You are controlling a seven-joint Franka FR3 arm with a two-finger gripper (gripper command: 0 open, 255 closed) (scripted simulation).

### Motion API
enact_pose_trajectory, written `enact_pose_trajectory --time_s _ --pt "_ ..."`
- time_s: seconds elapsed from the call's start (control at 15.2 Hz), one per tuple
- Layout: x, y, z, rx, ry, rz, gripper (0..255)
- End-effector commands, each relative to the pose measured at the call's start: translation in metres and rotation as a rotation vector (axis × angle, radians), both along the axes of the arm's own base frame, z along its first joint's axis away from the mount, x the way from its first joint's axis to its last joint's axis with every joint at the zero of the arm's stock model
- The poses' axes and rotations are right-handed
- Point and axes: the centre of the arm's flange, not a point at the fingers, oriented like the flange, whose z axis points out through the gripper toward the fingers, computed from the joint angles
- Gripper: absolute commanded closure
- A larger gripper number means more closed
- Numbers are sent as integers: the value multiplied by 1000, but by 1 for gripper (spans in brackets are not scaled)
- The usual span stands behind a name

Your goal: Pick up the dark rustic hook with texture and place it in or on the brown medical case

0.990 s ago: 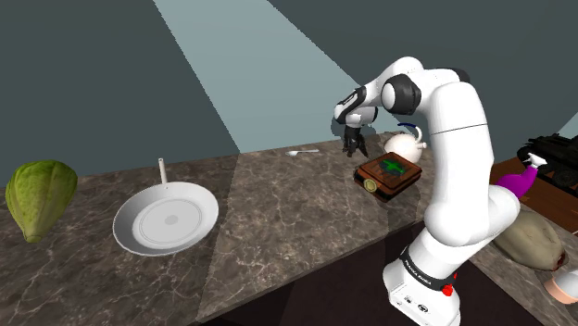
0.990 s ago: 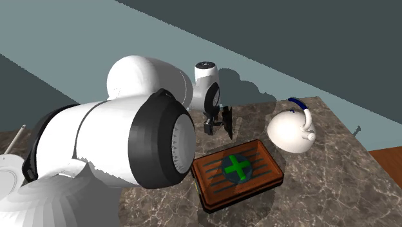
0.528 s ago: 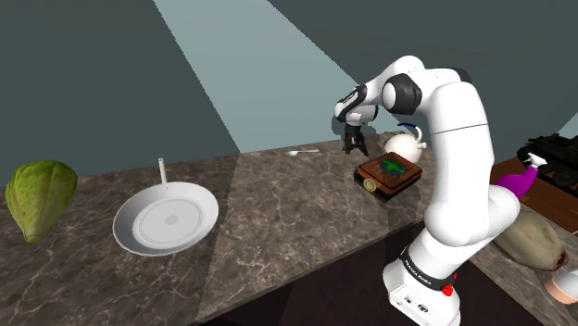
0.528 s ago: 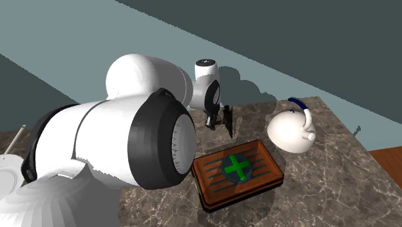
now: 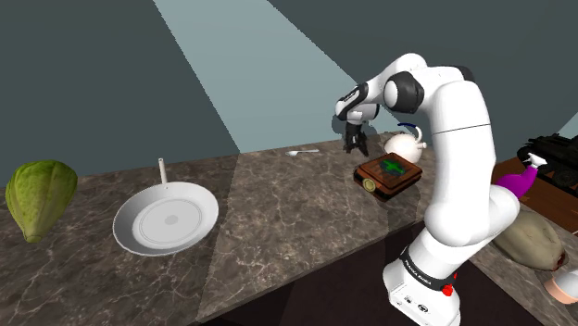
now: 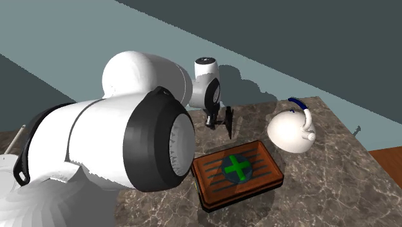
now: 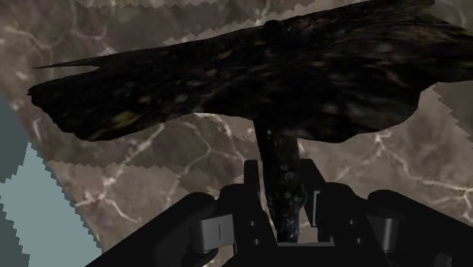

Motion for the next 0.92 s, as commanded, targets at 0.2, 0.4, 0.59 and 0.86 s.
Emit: enact_pose_trajectory --time_s 0.2,0.4,0.59,0.86 --pt "0 0 25 1 1 0 255" --pt "0 0 41 1 1 0 255" --pt "0 0 57 1 1 0 255" --pt "0 0 78 1 1 0 255"
